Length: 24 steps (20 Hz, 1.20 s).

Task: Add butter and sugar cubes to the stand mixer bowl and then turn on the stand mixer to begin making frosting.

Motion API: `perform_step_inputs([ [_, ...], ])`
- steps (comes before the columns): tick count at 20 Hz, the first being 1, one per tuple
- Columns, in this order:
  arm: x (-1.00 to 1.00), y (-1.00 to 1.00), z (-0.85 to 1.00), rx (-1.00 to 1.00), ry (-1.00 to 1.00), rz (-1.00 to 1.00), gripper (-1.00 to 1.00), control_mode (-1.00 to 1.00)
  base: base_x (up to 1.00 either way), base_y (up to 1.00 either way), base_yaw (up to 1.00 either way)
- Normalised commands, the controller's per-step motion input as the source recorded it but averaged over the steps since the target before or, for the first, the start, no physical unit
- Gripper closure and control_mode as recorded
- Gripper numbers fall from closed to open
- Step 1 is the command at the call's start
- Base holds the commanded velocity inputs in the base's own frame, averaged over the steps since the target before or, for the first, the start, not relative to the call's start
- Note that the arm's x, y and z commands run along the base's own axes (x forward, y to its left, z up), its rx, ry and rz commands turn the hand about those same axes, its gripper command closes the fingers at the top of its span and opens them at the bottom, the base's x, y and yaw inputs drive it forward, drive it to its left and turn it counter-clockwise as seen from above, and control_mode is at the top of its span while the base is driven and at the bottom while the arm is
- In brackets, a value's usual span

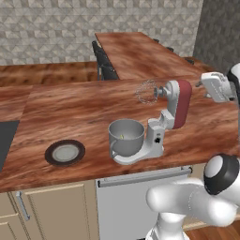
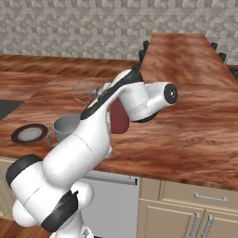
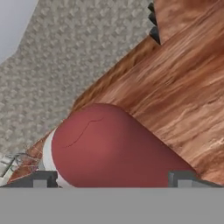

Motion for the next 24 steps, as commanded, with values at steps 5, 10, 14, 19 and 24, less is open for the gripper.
perform_step_inputs([
  [5, 0.36, -0.09, -0.01, 0.14, -0.15, 0.18, -1.00, -1.00, 0.00, 0.00, 0.00],
  [10, 0.11, 0.00, 0.00, 0.12, -0.11, 0.19, -1.00, -1.00, 0.00, 0.00, 0.00],
  [14, 0.00, 0.23, 0.00, 0.05, -0.03, 0.16, -1.00, -1.00, 0.00, 0.00, 0.00],
  [19, 0.00, 0.59, 0.00, 0.02, 0.00, 0.12, -1.00, -1.00, 0.00, 0.00, 0.00],
  [24, 0.00, 0.80, 0.00, 0.00, 0.00, 0.08, -1.00, -1.00, 0.00, 0.00, 0.00],
])
